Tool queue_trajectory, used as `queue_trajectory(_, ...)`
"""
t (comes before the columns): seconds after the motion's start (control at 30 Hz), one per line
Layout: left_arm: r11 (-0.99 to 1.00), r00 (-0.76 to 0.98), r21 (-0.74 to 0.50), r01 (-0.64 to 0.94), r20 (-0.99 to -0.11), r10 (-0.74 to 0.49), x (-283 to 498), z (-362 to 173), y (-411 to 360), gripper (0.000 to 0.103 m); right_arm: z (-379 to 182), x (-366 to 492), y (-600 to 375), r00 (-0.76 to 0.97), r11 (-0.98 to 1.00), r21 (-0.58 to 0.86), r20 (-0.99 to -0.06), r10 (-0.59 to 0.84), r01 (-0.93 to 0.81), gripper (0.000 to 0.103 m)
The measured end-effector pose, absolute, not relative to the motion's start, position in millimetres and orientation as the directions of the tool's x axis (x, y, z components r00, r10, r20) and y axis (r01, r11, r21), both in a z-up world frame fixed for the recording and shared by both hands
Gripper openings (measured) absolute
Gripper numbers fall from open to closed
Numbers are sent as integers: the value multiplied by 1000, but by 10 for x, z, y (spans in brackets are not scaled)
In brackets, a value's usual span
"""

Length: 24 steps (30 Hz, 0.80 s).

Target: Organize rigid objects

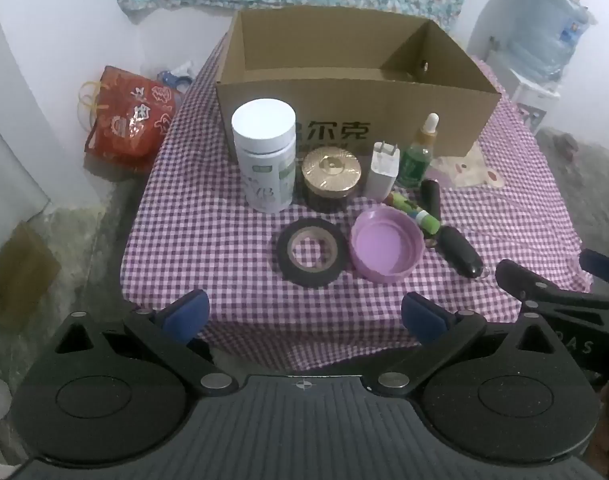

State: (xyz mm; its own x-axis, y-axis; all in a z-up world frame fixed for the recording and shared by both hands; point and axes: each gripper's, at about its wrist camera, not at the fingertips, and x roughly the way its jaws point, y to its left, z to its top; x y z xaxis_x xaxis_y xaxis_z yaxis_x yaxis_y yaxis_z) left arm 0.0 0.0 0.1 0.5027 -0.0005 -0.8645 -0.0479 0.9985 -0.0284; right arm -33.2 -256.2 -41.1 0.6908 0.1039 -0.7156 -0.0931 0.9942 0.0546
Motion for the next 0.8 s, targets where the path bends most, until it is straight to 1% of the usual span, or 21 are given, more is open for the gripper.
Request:
queue_trajectory(0.13,998,503,-30,-48,-864,-2,-2,1,-3,103,-370,-354,-2575,694,995,43,-713,97,-95,103)
queue_trajectory(0.17,998,504,-28,-47,-864,-1,-3,1,-6,103,-365,-319,-2525,683,994,37,-724,94,-99,103)
queue_trajectory(0.8,999,503,-26,-46,-864,1,-19,12,-2,103,-299,-347,-2535,692,993,49,-714,108,-105,103)
